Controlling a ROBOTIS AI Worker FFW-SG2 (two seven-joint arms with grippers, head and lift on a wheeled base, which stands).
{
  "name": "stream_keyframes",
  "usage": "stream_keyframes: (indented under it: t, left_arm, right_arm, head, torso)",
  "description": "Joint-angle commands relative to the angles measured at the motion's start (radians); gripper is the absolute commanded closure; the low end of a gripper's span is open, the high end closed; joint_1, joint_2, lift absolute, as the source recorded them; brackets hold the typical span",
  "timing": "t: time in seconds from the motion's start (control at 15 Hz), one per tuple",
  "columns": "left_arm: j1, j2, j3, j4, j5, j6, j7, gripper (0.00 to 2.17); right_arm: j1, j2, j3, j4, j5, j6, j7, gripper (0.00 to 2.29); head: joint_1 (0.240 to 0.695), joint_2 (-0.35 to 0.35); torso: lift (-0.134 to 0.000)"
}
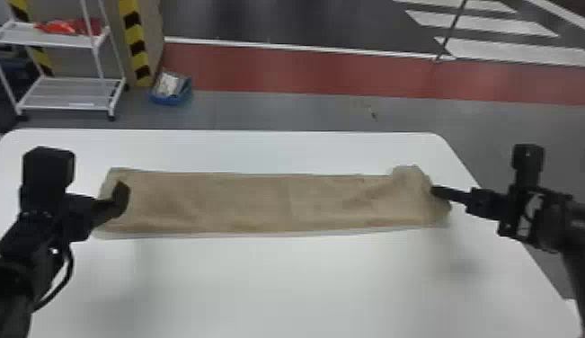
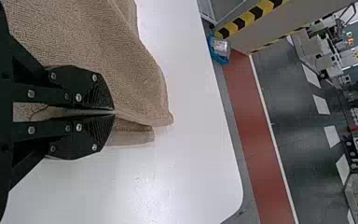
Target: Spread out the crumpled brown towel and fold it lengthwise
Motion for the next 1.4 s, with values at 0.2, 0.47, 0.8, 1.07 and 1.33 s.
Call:
stream_keyframes:
  t: [0.2,0.47,0.8,1.07,1.33]
  left_arm:
    - [0.000,0.000,-0.004,0.000,-0.005,0.000,-0.001,0.04]
    - [0.002,0.000,-0.007,-0.003,-0.006,0.000,0.001,0.04]
    - [0.011,0.000,-0.012,-0.015,-0.011,0.000,0.001,0.04]
    - [0.022,0.000,-0.012,-0.037,-0.017,0.006,0.001,0.04]
    - [0.026,0.000,-0.013,-0.041,-0.029,0.009,0.002,0.04]
  right_arm:
    - [0.079,0.002,-0.058,-0.101,-0.041,0.007,0.013,1.48]
    - [0.173,0.008,-0.121,-0.248,-0.097,0.013,0.013,1.48]
    - [0.224,0.008,-0.126,-0.264,-0.060,-0.015,0.013,1.46]
    - [0.214,0.010,-0.099,-0.227,-0.009,-0.067,0.004,1.37]
    - [0.193,0.005,-0.099,-0.201,0.005,-0.079,0.002,1.11]
  head:
    - [0.695,-0.163]
    - [0.695,-0.170]
    - [0.695,-0.184]
    - [0.695,-0.193]
    - [0.695,-0.200]
  torso:
    - [-0.128]
    - [-0.128]
    - [-0.128]
    - [-0.128]
    - [-0.128]
